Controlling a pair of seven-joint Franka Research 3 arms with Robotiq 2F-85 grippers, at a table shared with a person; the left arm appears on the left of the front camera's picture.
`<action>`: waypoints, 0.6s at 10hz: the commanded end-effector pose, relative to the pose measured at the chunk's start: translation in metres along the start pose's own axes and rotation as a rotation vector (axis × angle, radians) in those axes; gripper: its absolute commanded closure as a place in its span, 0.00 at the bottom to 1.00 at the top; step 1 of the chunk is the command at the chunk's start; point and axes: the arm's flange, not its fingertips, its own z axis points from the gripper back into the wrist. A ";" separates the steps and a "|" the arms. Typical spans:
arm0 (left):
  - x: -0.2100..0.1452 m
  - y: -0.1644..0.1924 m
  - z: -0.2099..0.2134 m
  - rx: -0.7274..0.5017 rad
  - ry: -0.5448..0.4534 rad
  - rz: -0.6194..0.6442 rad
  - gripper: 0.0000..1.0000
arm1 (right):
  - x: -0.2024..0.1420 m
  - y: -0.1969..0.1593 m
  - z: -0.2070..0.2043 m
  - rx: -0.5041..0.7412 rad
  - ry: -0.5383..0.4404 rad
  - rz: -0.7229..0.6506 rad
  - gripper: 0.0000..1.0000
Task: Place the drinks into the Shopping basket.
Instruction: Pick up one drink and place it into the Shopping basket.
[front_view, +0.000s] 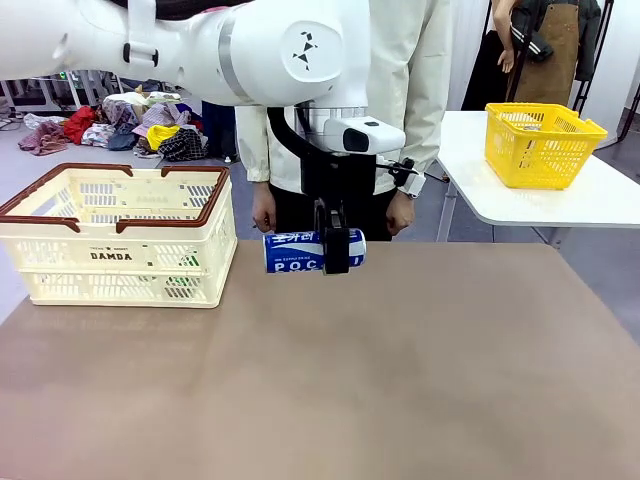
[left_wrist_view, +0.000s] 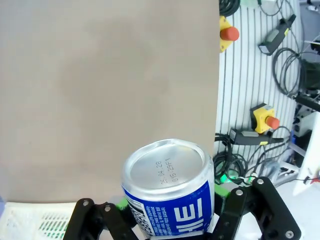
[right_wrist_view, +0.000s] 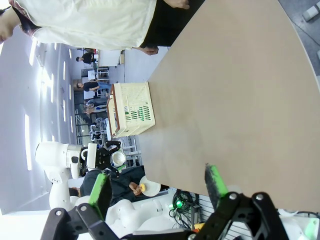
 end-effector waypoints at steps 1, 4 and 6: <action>-0.029 0.020 0.029 0.083 -0.113 0.100 1.00 | 0.000 0.000 0.001 0.008 -0.002 0.018 0.00; -0.161 0.065 0.099 0.110 -0.316 0.501 1.00 | 0.000 0.000 0.001 0.008 -0.002 0.018 0.00; -0.257 0.100 0.122 0.101 -0.296 0.692 1.00 | 0.000 0.000 0.001 0.008 -0.002 0.018 0.00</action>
